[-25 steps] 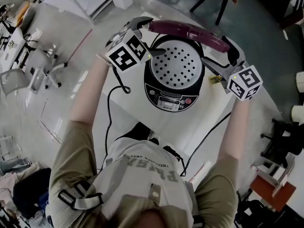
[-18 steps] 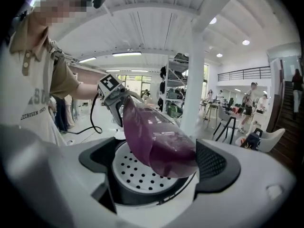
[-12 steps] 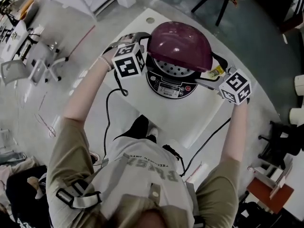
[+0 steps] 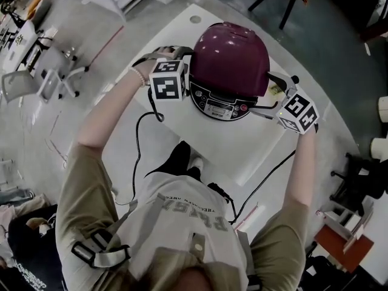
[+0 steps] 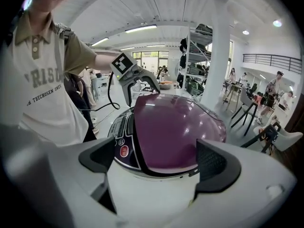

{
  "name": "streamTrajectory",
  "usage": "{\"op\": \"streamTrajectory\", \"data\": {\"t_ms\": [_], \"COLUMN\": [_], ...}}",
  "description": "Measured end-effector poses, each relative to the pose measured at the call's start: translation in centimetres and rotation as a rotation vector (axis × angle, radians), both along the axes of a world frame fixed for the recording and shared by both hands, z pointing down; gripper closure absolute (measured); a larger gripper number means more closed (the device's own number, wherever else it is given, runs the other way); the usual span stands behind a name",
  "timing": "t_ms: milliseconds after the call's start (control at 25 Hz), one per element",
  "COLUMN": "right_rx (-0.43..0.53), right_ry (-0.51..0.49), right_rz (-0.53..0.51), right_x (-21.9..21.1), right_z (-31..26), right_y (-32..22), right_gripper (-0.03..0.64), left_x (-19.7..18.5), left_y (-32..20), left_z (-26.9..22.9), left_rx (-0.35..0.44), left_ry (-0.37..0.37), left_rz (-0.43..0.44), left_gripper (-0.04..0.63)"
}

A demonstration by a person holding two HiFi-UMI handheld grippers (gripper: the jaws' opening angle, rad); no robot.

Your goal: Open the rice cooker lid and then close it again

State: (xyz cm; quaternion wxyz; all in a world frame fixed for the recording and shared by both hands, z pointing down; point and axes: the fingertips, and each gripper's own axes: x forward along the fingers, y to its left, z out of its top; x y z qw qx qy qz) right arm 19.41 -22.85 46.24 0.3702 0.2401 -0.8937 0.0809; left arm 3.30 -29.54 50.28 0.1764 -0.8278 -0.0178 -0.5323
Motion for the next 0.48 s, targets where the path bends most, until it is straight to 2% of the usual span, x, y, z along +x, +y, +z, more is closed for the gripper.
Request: {"op": "streamTrajectory", "data": {"t_ms": [480], "right_rx": [-0.073], "right_ry": [0.044], "right_rz": [-0.072], "right_x": [-0.1], "right_z": [1.8], "right_y": [1.0], "right_gripper": [0.112], "left_x": [-0.6], "left_y": [0.6], "left_z": [1.9], "left_rx": [-0.008], "left_ry": [-0.078], "left_rz": [0.051], "left_gripper": [0.034]}}
